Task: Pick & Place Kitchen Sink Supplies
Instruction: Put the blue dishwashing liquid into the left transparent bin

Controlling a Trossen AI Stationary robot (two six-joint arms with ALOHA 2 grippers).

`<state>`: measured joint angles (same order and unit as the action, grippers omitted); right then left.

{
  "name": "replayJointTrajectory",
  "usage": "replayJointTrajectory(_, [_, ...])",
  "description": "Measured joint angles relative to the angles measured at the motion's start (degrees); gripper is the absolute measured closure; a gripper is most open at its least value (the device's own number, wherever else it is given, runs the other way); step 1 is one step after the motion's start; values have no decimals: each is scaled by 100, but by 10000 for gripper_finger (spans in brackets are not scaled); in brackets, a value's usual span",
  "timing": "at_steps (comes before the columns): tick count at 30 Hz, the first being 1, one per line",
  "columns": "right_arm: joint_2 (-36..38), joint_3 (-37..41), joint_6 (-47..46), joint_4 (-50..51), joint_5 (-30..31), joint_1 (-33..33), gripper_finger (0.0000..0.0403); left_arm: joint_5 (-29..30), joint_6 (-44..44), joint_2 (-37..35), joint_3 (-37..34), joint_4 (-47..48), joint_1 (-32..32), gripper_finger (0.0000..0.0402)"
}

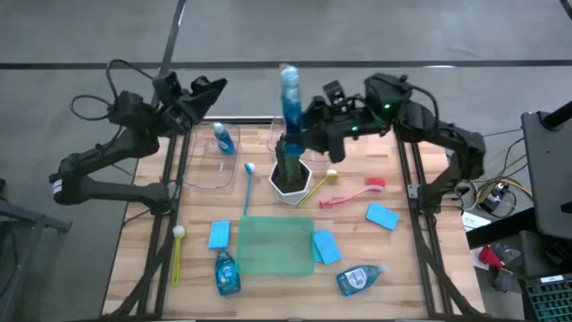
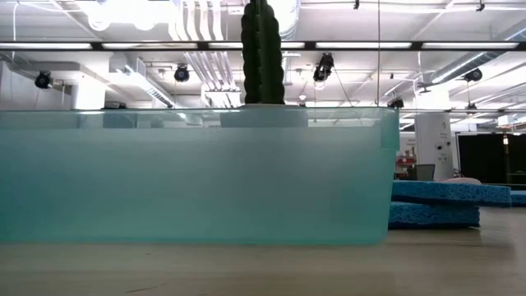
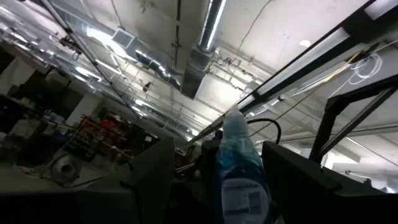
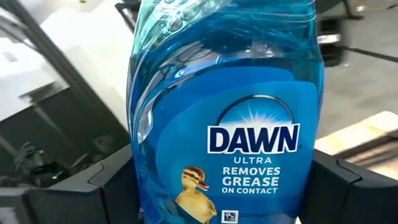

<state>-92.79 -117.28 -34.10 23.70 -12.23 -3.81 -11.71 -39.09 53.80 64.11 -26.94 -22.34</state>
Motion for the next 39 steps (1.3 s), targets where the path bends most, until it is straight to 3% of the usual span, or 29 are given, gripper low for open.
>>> replayJointTrajectory(8, [-944, -895, -126, 6, -46, 246, 92, -151, -39, 197, 602, 156, 17, 156])
replayJointTrajectory(16, [-1569, -1384, -429, 5, -335, 254, 92, -222, -145, 510, 1554, 1905, 117, 156])
replayJointTrajectory(23, [-1648, -1448, -445, -8, -396, 270, 92, -417, 11, 687, 1996, 2172, 385, 156])
replayJointTrajectory(34, [-1578, -1385, -471, -4, -365, 225, 92, -285, -291, 949, 2008, 2211, 670, 156])
replayJointTrajectory(39, [-1581, -1335, -497, 9, -264, 214, 92, -514, -303, 1116, 2006, 2075, 777, 156])
